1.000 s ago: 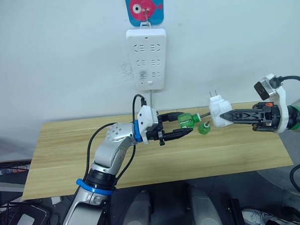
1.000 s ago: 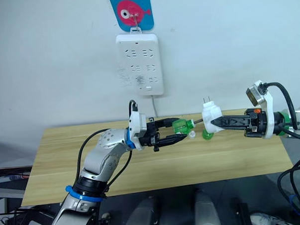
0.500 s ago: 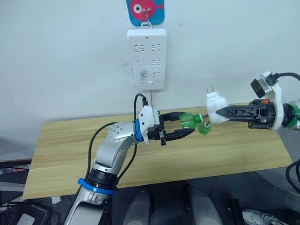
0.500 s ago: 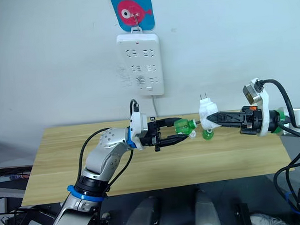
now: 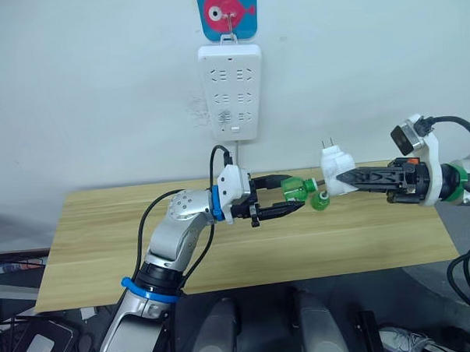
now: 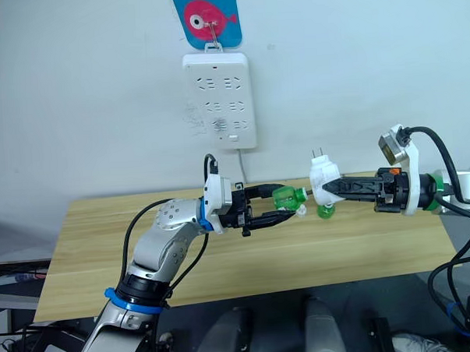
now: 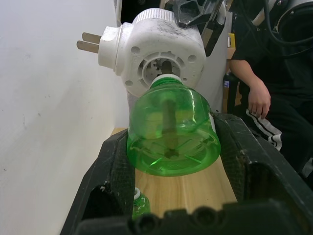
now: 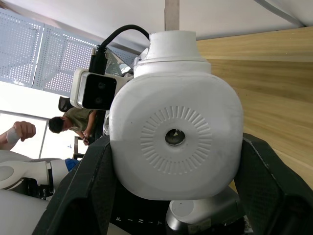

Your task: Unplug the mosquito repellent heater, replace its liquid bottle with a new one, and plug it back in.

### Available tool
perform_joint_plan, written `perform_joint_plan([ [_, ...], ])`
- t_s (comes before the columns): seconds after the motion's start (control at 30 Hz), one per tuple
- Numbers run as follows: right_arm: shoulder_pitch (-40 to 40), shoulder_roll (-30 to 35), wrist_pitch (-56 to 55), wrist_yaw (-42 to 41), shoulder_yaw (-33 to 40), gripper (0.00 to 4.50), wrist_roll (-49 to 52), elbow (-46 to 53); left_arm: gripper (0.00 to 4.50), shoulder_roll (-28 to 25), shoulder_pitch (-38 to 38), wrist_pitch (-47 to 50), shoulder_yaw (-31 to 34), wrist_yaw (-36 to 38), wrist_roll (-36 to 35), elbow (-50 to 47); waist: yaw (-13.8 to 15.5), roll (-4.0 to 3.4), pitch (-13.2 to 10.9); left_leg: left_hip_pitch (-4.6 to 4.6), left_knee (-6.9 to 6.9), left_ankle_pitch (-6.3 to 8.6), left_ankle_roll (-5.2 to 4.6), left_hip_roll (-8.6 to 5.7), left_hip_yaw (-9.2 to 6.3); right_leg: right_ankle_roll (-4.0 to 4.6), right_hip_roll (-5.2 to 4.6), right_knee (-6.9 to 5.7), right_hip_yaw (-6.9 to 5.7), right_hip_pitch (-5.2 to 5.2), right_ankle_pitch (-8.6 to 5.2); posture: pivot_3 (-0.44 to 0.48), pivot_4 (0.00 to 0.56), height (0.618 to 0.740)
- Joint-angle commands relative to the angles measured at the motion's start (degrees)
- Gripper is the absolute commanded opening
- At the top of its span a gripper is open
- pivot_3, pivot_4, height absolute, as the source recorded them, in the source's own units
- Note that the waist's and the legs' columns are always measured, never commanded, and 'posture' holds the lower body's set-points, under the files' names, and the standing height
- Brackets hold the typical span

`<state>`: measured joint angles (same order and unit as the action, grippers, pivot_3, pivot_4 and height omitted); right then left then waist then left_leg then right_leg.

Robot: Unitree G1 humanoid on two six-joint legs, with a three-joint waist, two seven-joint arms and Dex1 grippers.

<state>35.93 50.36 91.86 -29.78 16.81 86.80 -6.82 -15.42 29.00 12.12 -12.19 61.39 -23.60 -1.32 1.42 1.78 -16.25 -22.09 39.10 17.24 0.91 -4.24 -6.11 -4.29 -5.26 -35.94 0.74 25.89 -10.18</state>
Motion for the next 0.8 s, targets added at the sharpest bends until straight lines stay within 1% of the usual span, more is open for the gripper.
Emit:
perform_joint_plan([
  [0.03,-0.6,0.3,0.3,-0.1,0.6,2.97,2.2,2.0,2.26,0.7,1.7,-0.7,0.4,-0.4,-0.3,-0.7,0.0,0.0,0.0,0.0,0.0,0.0,0.0,0.0,0.0,0.0,0.0,0.0,0.0,0.0,0.0,0.063,0.257,0.74],
  [0.37,-1.3,0.3,-0.5,1.1,0.5,2.97,3.9,2.4,2.26,0.9,2.3,-1.4,0.5,-0.1,0.0,0.3,0.0,0.0,0.0,0.0,0.0,0.0,-0.01,0.0,0.0,0.0,0.0,0.0,0.01,0.0,0.0,0.059,0.258,0.74],
  [0.6,-0.5,-0.6,-1.6,3.1,-0.9,2.97,5.4,2.7,2.26,1.3,1.2,-1.3,-1.3,1.0,0.1,-1.6,0.0,0.0,0.0,0.0,0.0,0.0,-0.01,0.0,-0.01,0.0,0.0,0.0,0.01,0.0,0.0,0.061,0.259,0.74],
  [0.8,-0.2,-0.9,-2.7,5.0,-2.5,2.97,7.0,5.1,2.26,2.6,1.6,-2.5,-2.3,0.4,1.4,-0.6,0.0,0.0,0.0,0.0,0.0,0.0,-0.01,0.0,-0.02,0.0,0.0,0.0,0.0,0.0,0.0,0.064,0.252,0.74],
])
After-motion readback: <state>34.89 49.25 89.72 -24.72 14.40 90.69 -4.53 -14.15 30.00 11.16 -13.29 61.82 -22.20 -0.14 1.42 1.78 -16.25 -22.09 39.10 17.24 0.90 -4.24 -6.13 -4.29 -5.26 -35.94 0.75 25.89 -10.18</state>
